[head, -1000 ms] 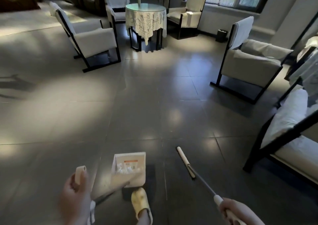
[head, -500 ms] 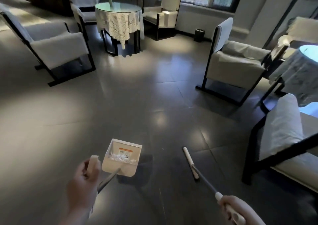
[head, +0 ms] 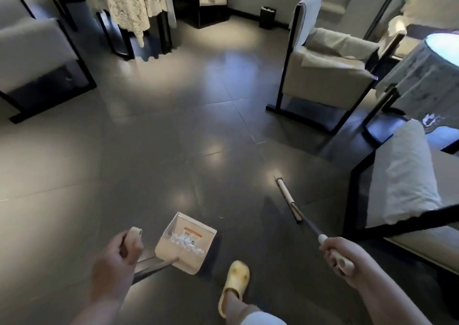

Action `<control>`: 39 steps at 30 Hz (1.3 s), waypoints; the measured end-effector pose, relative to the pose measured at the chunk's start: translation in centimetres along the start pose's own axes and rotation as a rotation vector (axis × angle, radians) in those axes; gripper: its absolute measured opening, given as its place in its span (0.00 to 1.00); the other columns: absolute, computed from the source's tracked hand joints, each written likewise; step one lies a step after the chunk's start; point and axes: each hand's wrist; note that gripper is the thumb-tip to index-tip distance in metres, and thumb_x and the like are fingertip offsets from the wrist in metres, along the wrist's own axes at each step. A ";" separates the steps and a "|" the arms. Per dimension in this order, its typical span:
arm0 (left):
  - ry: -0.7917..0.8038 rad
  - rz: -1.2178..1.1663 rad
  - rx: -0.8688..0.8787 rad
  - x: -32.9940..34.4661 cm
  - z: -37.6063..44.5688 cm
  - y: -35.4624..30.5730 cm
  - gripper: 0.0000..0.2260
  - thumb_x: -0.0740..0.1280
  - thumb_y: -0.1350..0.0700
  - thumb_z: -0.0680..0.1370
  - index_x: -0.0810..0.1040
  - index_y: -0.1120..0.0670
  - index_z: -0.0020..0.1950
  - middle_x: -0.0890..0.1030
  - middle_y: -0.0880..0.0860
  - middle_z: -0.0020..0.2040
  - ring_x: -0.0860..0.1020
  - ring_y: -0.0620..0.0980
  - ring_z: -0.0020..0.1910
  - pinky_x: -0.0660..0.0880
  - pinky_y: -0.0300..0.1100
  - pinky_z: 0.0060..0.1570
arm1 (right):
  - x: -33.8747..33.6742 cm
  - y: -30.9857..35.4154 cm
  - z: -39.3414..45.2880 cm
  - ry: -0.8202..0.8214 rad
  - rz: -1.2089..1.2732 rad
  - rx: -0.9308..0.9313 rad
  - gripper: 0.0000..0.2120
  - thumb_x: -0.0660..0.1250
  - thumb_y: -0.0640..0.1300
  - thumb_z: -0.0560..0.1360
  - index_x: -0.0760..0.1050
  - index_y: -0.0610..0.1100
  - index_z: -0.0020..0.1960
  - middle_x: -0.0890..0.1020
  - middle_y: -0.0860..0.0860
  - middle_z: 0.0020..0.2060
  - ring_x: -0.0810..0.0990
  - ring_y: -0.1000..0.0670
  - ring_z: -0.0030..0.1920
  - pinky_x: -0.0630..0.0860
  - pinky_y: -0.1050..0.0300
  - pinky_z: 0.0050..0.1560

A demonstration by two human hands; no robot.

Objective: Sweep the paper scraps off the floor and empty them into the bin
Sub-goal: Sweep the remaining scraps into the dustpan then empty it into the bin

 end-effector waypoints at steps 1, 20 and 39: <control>0.024 0.001 0.012 0.8 1.1 -0.6 0.25 0.58 0.31 0.64 0.79 0.48 0.46 0.79 0.54 0.34 0.77 0.60 0.35 0.71 0.51 0.36 | 0.5 1.6 1.0 0.001 -0.017 -0.009 0.10 0.61 0.33 0.75 0.70 0.39 0.35 0.70 0.48 0.22 0.66 0.56 0.13 0.59 0.71 0.16; 0.452 0.158 0.029 8.1 14.2 -4.5 0.33 0.56 0.28 0.68 0.81 0.45 0.62 0.79 0.46 0.38 0.78 0.52 0.42 0.73 0.46 0.43 | 13.3 6.7 7.4 0.096 -0.242 0.146 0.12 0.65 0.39 0.76 0.74 0.39 0.58 0.75 0.44 0.30 0.71 0.51 0.23 0.67 0.66 0.21; 0.601 0.018 0.029 9.4 18.4 -3.5 0.19 0.61 0.40 0.80 0.75 0.46 0.68 0.82 0.48 0.52 0.80 0.51 0.52 0.76 0.47 0.50 | 22.7 3.2 0.7 0.120 -0.493 0.013 0.27 0.65 0.36 0.75 0.67 0.49 0.72 0.79 0.42 0.48 0.77 0.50 0.37 0.75 0.62 0.28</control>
Point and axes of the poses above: each hand's wrist, its own z-axis towards the middle knuckle, its own x-axis out of the palm, y = z × x
